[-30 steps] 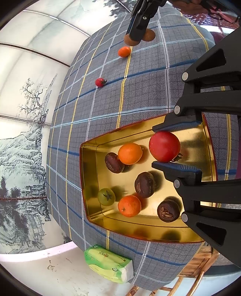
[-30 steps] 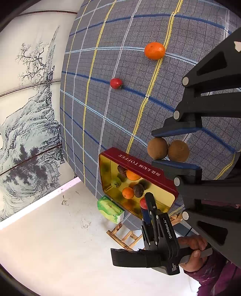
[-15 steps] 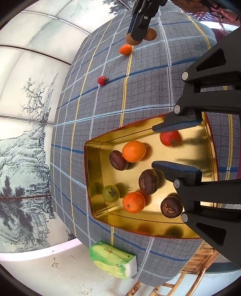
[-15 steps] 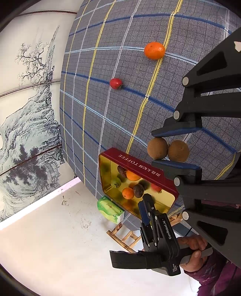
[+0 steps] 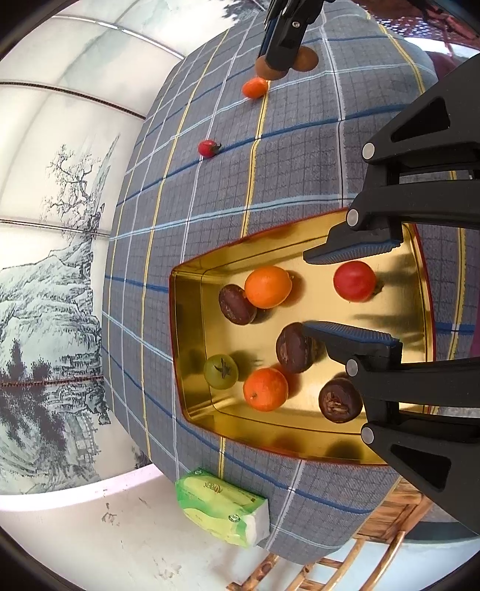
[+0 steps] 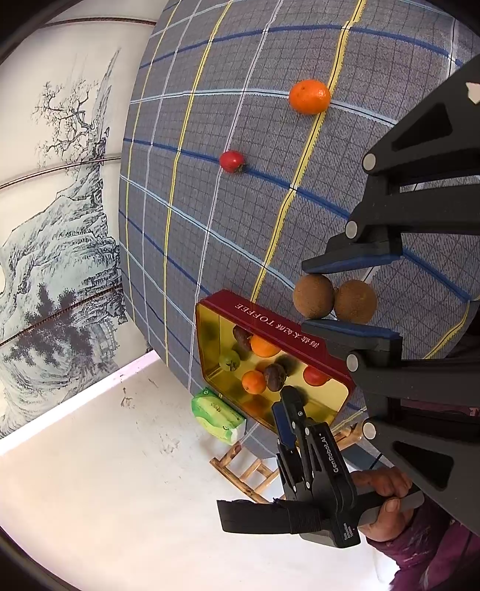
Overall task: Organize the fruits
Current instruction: 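Lower the two small brown fruits into the tin and open the right gripper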
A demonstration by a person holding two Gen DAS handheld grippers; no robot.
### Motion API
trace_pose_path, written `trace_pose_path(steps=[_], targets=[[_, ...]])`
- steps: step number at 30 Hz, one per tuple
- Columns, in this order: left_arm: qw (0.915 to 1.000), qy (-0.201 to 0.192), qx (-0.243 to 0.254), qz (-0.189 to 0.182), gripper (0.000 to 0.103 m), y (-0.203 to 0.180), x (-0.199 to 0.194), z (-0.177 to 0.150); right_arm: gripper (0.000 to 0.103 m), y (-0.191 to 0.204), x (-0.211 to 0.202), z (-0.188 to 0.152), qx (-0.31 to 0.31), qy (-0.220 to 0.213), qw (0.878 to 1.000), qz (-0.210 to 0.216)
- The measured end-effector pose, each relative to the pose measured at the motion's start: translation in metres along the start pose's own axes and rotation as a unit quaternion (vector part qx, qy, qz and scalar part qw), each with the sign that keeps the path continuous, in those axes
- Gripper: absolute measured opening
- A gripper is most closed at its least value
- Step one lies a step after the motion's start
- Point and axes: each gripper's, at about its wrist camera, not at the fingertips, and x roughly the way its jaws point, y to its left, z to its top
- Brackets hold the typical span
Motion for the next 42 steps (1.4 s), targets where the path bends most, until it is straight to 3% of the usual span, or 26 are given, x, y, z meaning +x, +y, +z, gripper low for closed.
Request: trace_pose_path(steps=[10, 15, 18, 31, 42], targets=[[0.9988, -0.012, -0.040, 0.024, 0.035, 0.022, -0.004, -0.003, 0.023, 0.015, 0.004, 0.004, -0.016, 0.006, 1.000, 0.012], [0.9945, -0.034, -0.081, 0.057, 0.049, 0.051, -0.014, -0.005, 0.023, 0.028, 0.013, 0.013, -0.028, 0.011, 0.999, 0.026], [0.9923, -0.039, -0.090, 0.074, 0.053, 0.064, -0.018, -0.009, 0.023, 0.037, 0.020, 0.018, -0.035, 0.015, 0.999, 0.038], [0.9852, -0.065, -0.080, 0.137, 0.065, 0.085, -0.033, -0.027, 0.023, 0.093, 0.087, 0.032, -0.065, 0.069, 0.989, 0.113], [0.9832, -0.067, -0.078, 0.151, 0.067, 0.100, -0.039, -0.034, 0.023, 0.125, 0.147, 0.019, -0.090, 0.127, 0.980, 0.121]])
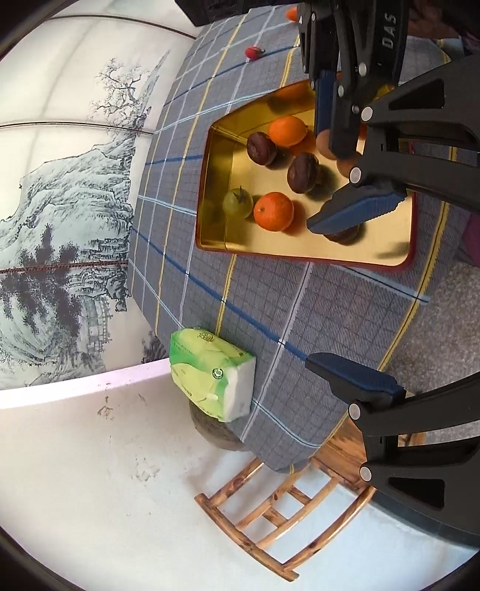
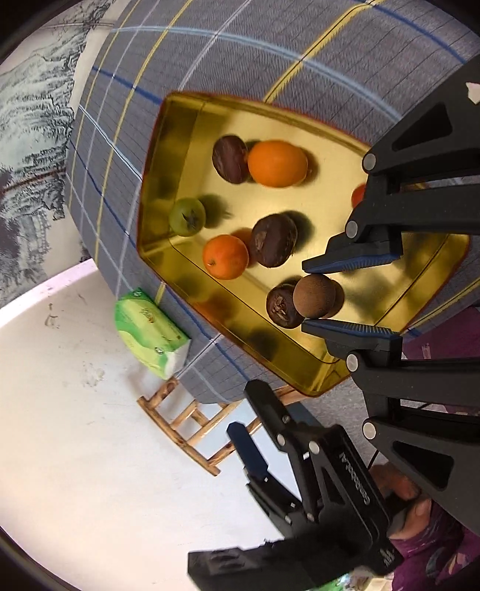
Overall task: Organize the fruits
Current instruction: 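Lower the two small brown fruits into the tin and open the right gripper, then move both grippers toward the small red tomato and the tangerine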
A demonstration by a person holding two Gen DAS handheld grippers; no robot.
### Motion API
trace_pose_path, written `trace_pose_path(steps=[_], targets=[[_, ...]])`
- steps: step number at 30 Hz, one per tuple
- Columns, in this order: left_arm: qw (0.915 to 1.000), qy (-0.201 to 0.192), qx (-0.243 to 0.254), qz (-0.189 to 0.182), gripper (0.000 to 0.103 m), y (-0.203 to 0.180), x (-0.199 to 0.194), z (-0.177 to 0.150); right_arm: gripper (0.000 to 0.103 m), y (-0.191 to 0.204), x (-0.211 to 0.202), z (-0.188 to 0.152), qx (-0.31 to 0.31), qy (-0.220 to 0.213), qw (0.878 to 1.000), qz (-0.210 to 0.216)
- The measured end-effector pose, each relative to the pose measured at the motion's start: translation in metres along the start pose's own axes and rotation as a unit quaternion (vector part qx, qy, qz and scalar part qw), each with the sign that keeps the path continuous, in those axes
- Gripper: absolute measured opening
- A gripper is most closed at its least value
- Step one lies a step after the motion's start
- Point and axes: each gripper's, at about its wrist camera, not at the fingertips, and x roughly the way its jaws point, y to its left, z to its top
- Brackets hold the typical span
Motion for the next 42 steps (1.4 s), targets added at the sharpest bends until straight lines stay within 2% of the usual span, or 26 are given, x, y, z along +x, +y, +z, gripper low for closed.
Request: trace_pose_path(steps=[10, 18, 20, 25, 30, 35, 38, 39, 42], targets=[[0.9999, 0.007, 0.008, 0.002, 0.069, 0.001, 0.006, -0.005, 0.024, -0.001, 0.023, 0.004, -0.004, 0.018, 1.000, -0.013], [0.9999, 0.010, 0.000, 0.001, 0.070, 0.005, 0.009, -0.005, 0.026, -0.002, 0.010, 0.006, 0.008, -0.008, 1.000, 0.000], [0.9999, 0.012, 0.001, 0.001, 0.070, 0.004, 0.009, -0.005, 0.028, -0.001, 0.004, 0.006, 0.009, -0.017, 1.000, 0.002], [0.9999, 0.012, 0.005, 0.000, 0.072, 0.001, 0.009, -0.006, 0.042, -0.006, -0.011, -0.001, 0.018, -0.038, 0.999, -0.002], [0.9998, 0.011, 0.016, -0.001, 0.073, -0.008, 0.005, -0.006, 0.054, -0.022, -0.034, -0.018, 0.032, -0.063, 0.997, -0.030], [0.9993, 0.011, 0.034, -0.006, 0.074, -0.022, 0.000, -0.006, 0.062, -0.058, -0.078, -0.042, 0.080, -0.123, 0.987, -0.067], [0.9987, 0.006, 0.051, -0.009, 0.074, -0.035, -0.005, -0.005, 0.072, -0.082, -0.109, -0.059, 0.105, -0.164, 0.974, -0.114], [0.9983, 0.005, 0.058, -0.010, 0.075, -0.040, -0.007, -0.005, 0.077, -0.092, -0.121, -0.067, 0.112, -0.176, 0.968, -0.142], [0.9971, -0.002, 0.075, -0.015, 0.079, -0.054, -0.013, -0.003, 0.079, -0.112, -0.143, -0.083, 0.118, -0.181, 0.954, -0.207]])
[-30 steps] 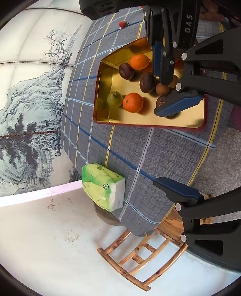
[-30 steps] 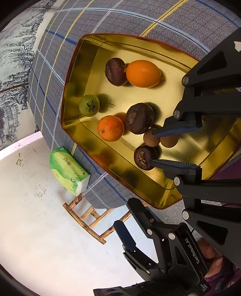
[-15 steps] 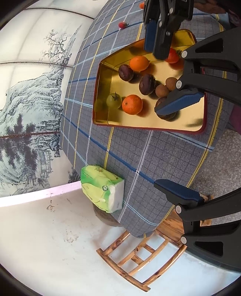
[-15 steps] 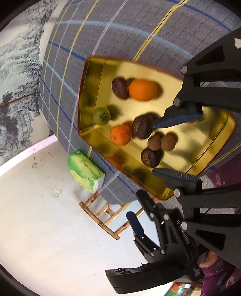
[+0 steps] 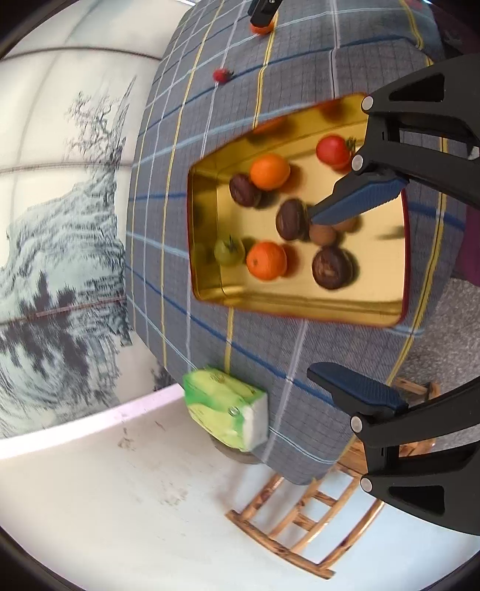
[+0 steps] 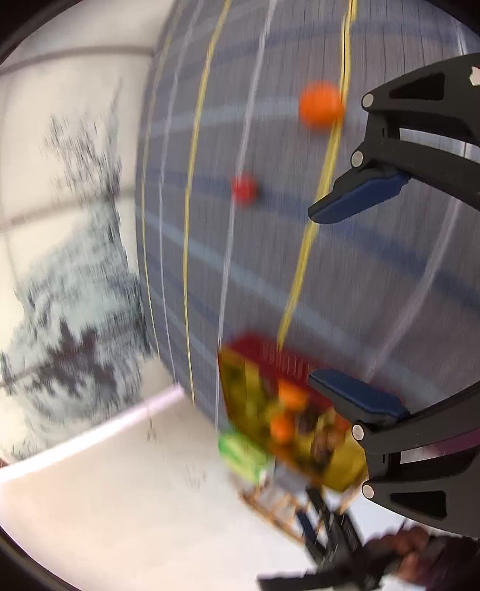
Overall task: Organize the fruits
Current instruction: 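Move both grippers toward the small red tomato and the tangerine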
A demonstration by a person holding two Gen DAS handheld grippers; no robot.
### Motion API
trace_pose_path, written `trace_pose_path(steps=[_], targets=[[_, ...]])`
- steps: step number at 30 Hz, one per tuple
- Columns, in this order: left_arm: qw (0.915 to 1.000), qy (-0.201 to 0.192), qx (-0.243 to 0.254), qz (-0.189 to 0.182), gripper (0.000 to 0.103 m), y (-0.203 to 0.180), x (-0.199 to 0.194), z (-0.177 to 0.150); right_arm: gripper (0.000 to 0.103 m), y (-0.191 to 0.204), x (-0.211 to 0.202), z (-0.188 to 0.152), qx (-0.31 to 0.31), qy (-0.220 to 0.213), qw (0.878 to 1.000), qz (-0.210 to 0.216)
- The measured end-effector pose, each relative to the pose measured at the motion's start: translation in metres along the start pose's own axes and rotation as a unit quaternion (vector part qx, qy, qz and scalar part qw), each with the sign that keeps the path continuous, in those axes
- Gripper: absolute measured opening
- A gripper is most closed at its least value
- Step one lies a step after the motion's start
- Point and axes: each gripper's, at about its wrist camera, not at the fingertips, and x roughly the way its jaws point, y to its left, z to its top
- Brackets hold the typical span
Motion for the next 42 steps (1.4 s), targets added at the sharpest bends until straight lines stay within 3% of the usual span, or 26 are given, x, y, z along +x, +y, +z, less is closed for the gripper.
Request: trace_pose_path(steps=[5, 10, 13, 18, 23, 33, 42], targets=[[0.9996, -0.010, 0.027, -0.005, 0.080, -0.024, -0.008, 0.008, 0.086, -0.057, -0.015, -0.009, -0.012, 0.009, 0.993, -0.118], [0.9983, -0.011, 0.057, -0.013, 0.081, -0.053, -0.011, 0.018, 0.096, -0.117, -0.020, -0.019, 0.025, 0.028, 0.984, -0.172], [0.9967, -0.011, 0.079, -0.015, 0.082, -0.075, -0.012, 0.025, 0.097, -0.146, -0.016, -0.025, 0.046, 0.051, 0.978, -0.198], [0.9929, -0.004, 0.115, -0.031, 0.083, -0.116, -0.009, 0.039, 0.100, -0.177, -0.021, -0.033, 0.085, 0.050, 0.980, -0.172], [0.9861, 0.029, 0.133, -0.096, 0.083, -0.165, 0.007, 0.065, 0.102, -0.189, -0.026, -0.028, 0.095, 0.036, 0.980, -0.174], [0.9593, 0.092, 0.178, -0.199, 0.083, -0.268, 0.092, 0.128, 0.103, -0.217, -0.030, -0.031, 0.162, 0.008, 0.981, -0.110], [0.9517, 0.111, 0.214, -0.190, 0.076, -0.315, 0.152, 0.139, 0.103, -0.198, -0.021, -0.028, 0.110, 0.017, 0.990, -0.088]])
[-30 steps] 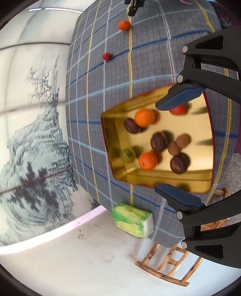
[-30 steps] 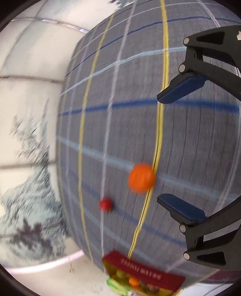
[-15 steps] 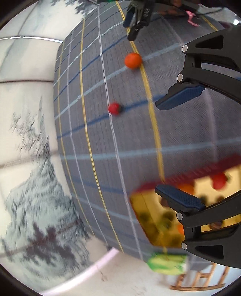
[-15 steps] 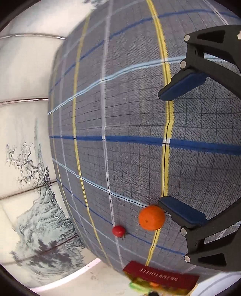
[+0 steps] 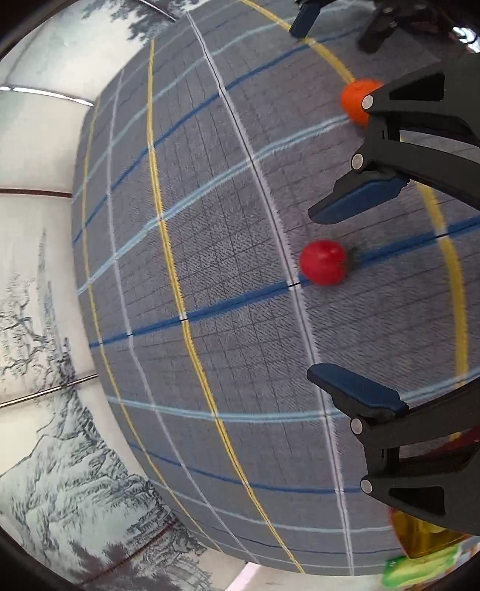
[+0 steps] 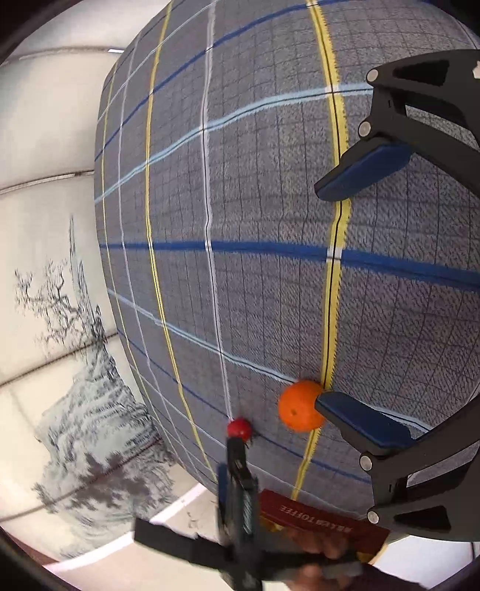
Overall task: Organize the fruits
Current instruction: 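Move both grippers toward the small red tomato and the tangerine, then grasp the small red tomato with the left gripper while the right gripper grasps the tangerine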
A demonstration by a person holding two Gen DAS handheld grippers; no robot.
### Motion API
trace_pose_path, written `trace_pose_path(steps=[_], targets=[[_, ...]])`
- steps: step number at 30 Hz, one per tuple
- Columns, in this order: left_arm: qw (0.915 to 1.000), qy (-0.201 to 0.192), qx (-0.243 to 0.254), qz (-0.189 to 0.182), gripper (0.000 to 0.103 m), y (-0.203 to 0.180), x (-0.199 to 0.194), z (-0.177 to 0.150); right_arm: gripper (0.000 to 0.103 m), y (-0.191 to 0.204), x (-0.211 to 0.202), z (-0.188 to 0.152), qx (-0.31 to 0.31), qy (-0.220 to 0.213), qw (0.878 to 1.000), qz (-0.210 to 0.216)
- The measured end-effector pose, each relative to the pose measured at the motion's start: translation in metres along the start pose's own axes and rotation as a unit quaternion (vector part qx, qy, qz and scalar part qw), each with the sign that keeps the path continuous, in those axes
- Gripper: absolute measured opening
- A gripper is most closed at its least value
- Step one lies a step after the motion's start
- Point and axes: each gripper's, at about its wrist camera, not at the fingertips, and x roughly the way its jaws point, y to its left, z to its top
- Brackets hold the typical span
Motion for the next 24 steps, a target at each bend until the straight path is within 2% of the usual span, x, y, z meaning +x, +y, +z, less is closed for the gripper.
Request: trace_pose_path(steps=[1, 2, 3, 4, 5, 7, 12, 16, 18, 21, 24], targets=[[1.0000, 0.004, -0.003, -0.004, 0.075, 0.001, 0.006, 0.001, 0.103, 0.001, 0.000, 0.000, -0.003, 0.001, 1.000, 0.002], [0.9999, 0.008, -0.006, -0.009, 0.067, 0.002, 0.011, 0.001, 0.103, 0.002, 0.000, 0.000, -0.004, 0.002, 1.000, 0.005], [0.9997, 0.016, -0.010, -0.016, 0.052, 0.004, 0.016, 0.000, 0.103, 0.002, 0.000, 0.000, -0.005, 0.003, 1.000, 0.006], [0.9988, 0.021, -0.023, -0.037, 0.045, 0.007, 0.019, 0.000, 0.103, 0.001, 0.000, 0.000, -0.004, 0.003, 1.000, 0.008], [0.9983, 0.021, -0.034, -0.042, 0.027, 0.008, 0.018, -0.001, 0.103, 0.001, 0.000, 0.000, -0.002, 0.003, 1.000, 0.011], [0.9982, 0.025, -0.043, -0.032, 0.027, 0.007, 0.016, -0.002, 0.103, -0.002, 0.001, 0.001, 0.003, 0.005, 1.000, 0.014], [0.9967, 0.011, -0.062, -0.050, 0.027, -0.002, -0.011, -0.022, 0.103, -0.002, 0.001, 0.002, 0.002, 0.009, 1.000, 0.017], [0.9951, -0.010, -0.070, -0.070, 0.028, -0.010, -0.052, -0.042, 0.103, 0.009, 0.001, 0.006, -0.018, 0.026, 0.998, 0.055], [0.9943, -0.016, -0.073, -0.076, 0.028, -0.012, -0.067, -0.048, 0.103, 0.021, 0.003, 0.009, -0.036, 0.029, 0.996, 0.076], [0.9925, -0.020, -0.083, -0.087, 0.028, -0.010, -0.088, -0.060, 0.102, 0.046, 0.008, 0.012, -0.088, 0.030, 0.993, 0.077], [0.9914, -0.027, -0.091, -0.090, 0.028, -0.007, -0.104, -0.070, 0.094, 0.065, 0.019, 0.014, -0.129, 0.037, 0.988, 0.071]])
